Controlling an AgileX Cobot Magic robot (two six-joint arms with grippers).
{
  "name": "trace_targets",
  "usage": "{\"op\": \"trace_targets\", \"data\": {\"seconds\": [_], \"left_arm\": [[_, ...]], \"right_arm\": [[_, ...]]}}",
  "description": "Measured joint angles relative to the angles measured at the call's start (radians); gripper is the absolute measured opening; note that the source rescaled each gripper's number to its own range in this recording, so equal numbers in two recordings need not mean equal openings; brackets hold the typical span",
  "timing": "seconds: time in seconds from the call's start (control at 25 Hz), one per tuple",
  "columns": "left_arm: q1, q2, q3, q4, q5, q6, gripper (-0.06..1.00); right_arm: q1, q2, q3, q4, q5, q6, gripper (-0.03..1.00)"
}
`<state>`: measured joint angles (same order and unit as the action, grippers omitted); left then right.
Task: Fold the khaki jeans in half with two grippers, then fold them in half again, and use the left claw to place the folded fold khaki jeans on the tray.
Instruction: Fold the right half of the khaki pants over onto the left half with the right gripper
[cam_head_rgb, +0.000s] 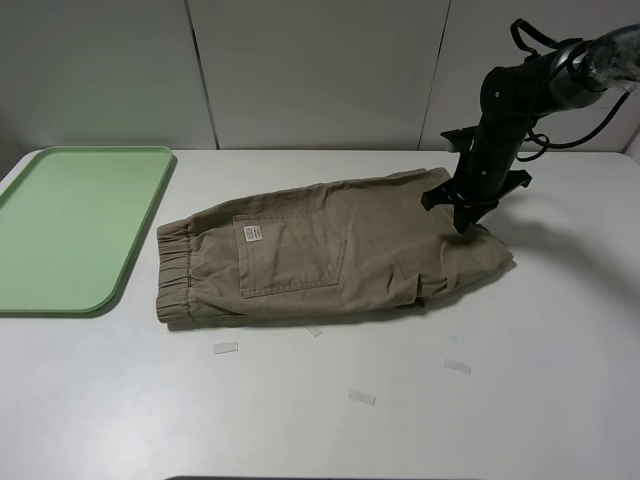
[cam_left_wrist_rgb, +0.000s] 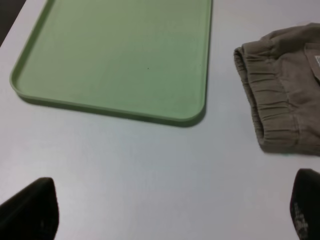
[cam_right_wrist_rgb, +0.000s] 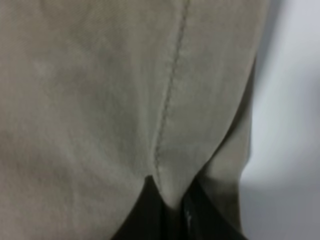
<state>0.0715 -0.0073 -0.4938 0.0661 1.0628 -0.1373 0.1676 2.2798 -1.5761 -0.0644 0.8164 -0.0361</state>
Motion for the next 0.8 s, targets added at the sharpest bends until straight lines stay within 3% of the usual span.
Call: {"op": "trace_targets", "data": {"seconds": [0.32, 0.8], "left_arm": [[0.0, 0.0, 0.0, 0.0, 0.0, 0.0, 0.91], [0.0, 0.0, 0.0, 0.0, 0.0, 0.0, 0.91]], "right_arm": [[0.0, -0.128, 0.006, -0.066, 0.077, 0.0, 0.04], [-0.014, -0.35, 0.006, -0.367, 0.21, 0.026, 0.04]]}}
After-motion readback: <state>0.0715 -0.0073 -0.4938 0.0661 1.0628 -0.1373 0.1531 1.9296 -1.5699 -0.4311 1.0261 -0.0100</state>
